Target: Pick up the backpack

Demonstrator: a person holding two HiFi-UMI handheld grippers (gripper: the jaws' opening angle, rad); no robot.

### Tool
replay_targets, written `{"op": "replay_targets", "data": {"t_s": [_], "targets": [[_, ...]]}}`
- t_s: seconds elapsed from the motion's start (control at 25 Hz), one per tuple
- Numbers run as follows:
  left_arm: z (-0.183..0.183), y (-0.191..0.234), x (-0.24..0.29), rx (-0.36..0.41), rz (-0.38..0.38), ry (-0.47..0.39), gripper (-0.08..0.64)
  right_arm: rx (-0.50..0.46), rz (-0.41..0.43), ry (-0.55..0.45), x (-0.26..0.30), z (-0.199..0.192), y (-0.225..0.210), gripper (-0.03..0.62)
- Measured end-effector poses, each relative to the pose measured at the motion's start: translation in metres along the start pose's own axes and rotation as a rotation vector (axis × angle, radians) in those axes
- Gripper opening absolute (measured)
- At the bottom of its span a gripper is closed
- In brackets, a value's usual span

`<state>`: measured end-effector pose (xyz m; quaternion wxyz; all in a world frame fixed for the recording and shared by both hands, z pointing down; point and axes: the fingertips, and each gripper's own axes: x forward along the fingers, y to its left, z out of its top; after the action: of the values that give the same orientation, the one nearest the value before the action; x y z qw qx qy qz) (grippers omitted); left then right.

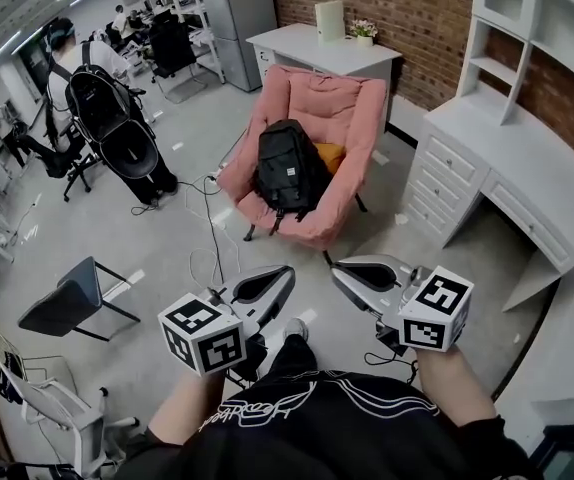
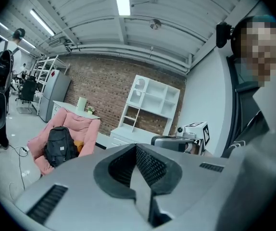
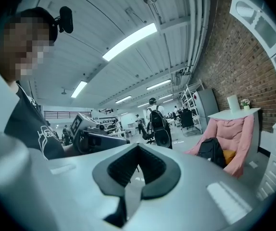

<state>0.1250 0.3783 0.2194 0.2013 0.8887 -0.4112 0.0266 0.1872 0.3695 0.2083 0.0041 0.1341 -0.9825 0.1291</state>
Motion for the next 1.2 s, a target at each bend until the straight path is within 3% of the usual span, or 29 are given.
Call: {"op": "replay_targets", "data": {"t_s": [0.48,1.2], "targets": [[0.014,0.089,0.056,-0.074,-0.027,0.053,0.002,0.089,-0.052,0.040,0.055,-0.005,-0.091,0.005],[0.058,0.304,0.119,-0.180,-0.034,0.134,0.002,0.217,-0.139,0.064,0.207,0.007,-0.248,0.006]]}}
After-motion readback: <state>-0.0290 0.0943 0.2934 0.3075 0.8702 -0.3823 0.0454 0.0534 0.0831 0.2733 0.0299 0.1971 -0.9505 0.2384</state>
